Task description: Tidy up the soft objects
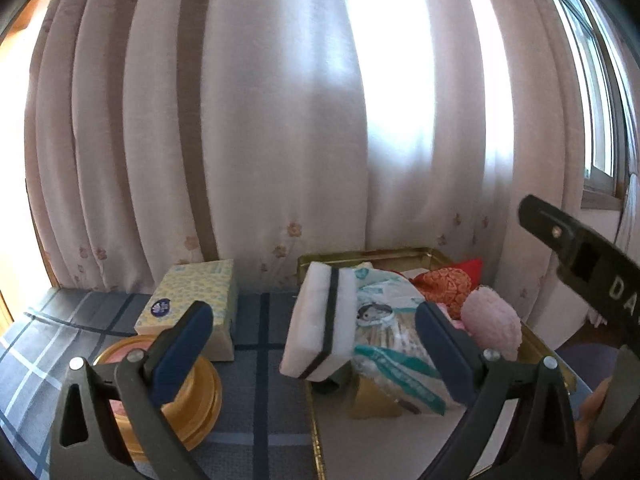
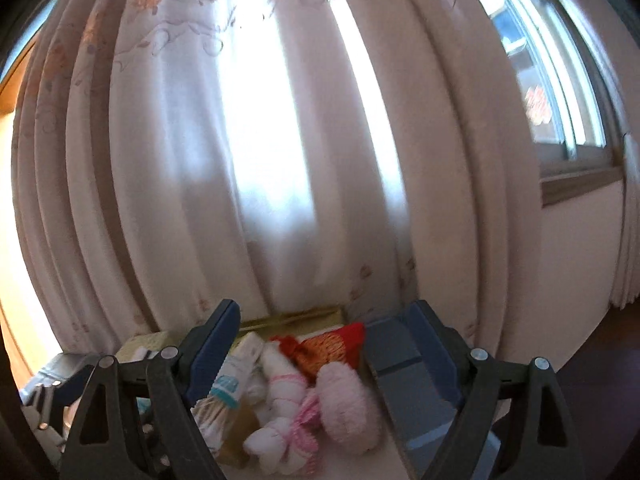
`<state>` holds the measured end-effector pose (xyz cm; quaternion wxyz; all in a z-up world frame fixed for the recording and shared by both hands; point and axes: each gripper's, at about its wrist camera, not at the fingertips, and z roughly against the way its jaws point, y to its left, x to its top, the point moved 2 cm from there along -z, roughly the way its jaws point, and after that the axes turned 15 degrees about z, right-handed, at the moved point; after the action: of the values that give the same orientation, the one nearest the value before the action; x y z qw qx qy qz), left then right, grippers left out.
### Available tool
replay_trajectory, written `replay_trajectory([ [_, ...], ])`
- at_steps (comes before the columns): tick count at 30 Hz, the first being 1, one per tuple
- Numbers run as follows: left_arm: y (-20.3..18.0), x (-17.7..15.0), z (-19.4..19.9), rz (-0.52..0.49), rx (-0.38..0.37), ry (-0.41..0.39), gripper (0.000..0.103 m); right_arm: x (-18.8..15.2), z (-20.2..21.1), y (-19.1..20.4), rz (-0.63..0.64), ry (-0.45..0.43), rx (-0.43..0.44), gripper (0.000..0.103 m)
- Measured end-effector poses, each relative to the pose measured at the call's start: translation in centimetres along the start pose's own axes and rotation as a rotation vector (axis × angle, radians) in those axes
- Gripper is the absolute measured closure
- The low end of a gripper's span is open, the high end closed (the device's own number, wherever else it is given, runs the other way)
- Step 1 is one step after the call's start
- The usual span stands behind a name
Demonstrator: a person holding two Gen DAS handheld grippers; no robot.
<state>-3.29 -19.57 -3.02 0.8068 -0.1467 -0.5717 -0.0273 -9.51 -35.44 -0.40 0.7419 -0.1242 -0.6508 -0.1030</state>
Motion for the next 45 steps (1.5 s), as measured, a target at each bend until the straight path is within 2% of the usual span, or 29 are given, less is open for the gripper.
replay_trajectory([
  [6, 0.5, 0.0, 0.4, 0.013, 0.007, -0.049, 0.001, -0.8, 1.1, 0.8, 0.045, -0.066, -0.071, 0.015],
  [12, 0.6, 0.2, 1.0, 0.02, 0.009, -0.082, 0.001, -1.2, 2.6, 1.1, 0.049, -0.101, -0.092, 0.013],
  [15, 0.6, 0.3, 1.3, 0.021, 0.018, -0.099, 0.001, -1.2, 3.0, 1.3, 0.056, -0.126, -0.1, 0.008],
  [24, 0.6, 0.2, 2.2, 0.032, 0.028, -0.13, 0.001, -1.0, 4.2, 1.7, 0.081, -0.179, -0.13, 0.007],
  [32, 0.4, 0.3, 3.1, 0.004, 0.032, -0.182, 0.001, -0.9, 4.8, 2.0, 0.103, -0.209, -0.149, 0.006],
  [45, 0.0, 0.2, 3.8, -0.02, 0.031, -0.205, 0.001, -1.0, 4.7, 1.5, 0.081, -0.205, -0.157, 0.006],
])
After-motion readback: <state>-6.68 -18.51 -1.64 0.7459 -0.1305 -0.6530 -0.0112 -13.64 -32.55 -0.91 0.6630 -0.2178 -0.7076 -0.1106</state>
